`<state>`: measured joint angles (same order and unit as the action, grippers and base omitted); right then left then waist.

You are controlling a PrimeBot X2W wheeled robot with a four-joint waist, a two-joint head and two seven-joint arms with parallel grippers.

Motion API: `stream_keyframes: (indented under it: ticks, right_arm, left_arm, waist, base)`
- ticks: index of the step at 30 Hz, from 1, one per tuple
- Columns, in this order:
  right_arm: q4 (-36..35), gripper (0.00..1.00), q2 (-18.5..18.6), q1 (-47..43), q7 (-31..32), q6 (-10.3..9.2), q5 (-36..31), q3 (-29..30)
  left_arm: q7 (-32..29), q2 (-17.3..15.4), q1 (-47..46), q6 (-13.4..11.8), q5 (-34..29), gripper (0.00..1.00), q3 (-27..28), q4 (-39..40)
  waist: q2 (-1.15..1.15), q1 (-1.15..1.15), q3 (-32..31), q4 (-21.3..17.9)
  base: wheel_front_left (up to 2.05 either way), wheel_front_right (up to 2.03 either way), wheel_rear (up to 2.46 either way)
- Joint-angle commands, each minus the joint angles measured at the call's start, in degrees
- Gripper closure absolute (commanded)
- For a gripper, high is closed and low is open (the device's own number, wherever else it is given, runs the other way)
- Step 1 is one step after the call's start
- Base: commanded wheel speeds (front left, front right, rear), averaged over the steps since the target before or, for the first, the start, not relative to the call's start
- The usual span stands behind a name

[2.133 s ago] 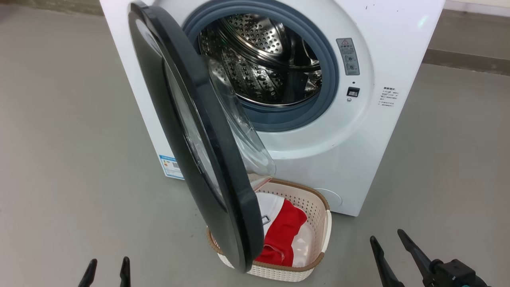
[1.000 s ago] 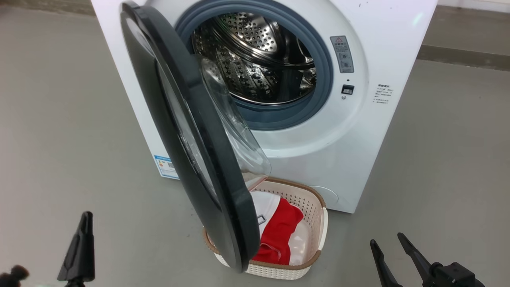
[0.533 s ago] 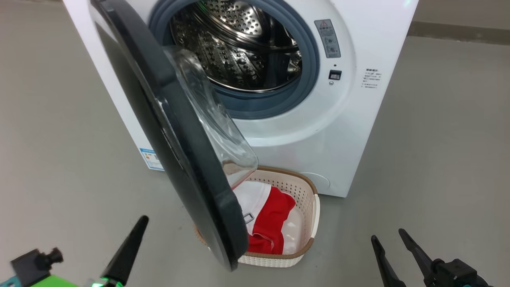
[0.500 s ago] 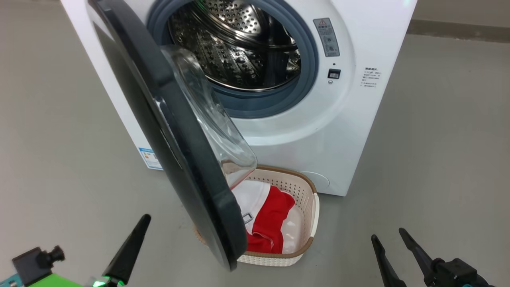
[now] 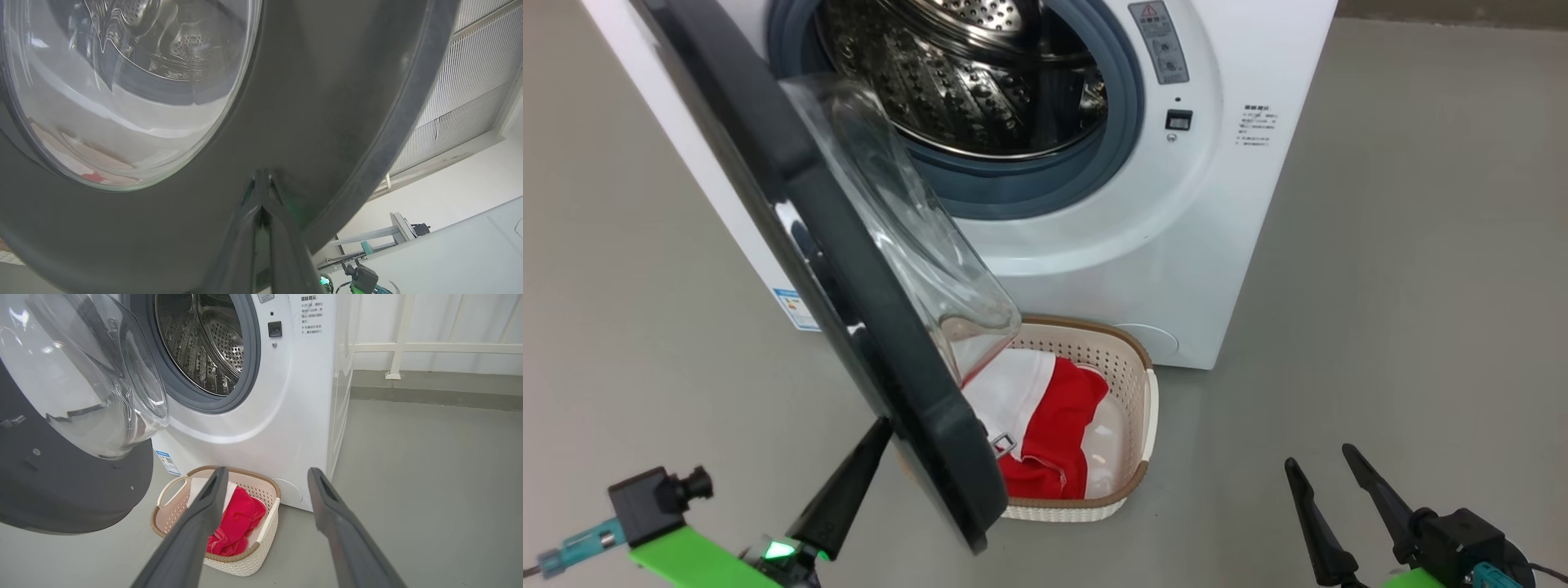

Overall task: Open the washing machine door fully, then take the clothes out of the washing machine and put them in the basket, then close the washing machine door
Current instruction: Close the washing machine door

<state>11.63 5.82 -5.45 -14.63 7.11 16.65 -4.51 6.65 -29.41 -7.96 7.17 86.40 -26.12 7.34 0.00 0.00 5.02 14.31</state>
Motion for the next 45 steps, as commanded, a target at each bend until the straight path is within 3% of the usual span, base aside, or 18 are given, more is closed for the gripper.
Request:
stream_keyframes:
  ticks: [1,13,22,30,45]
  right_arm:
    - [-1.5,0.0,1.0,2.5,-0.4,0.37,-0.3,-1.1]
    - [-1.6,0.0,0.4,4.1,-0.4,0.37,-0.3,-0.9]
    - [-2.2,0.0,-0.2,5.9,-0.4,0.37,-0.5,-0.1]
    - [-3.0,0.0,-0.7,8.0,-0.4,0.37,-0.7,1.0]
    - [-3.4,0.0,-2.1,11.1,-0.4,0.37,-0.6,1.7]
  left_arm:
    - [0.4,-1.5,-3.3,0.3,0.0,1.0,1.8,1.5]
    - [4.9,-1.4,-10.6,0.3,-2.3,1.0,-4.1,-0.2]
    - [7.8,1.8,-20.0,0.3,-5.0,1.0,-7.3,-6.4]
    - [8.3,6.5,-28.4,0.3,-8.5,1.0,-3.2,-13.4]
    - [8.3,10.4,-39.3,0.3,-14.9,1.0,2.6,-22.6]
  waist:
    - [0.0,0.0,0.5,-0.5]
    - [0.0,0.0,3.1,-4.1]
    - [0.0,0.0,6.5,-8.4]
    - [0.0,0.0,10.8,-11.7]
    - [0.0,0.0,15.3,-16.9]
  base:
    - [0.0,0.0,0.0]
    - [0.0,0.0,0.0]
    - [0.0,0.0,0.0]
    - [0.0,0.0,0.0]
    - [0.0,0.0,0.0]
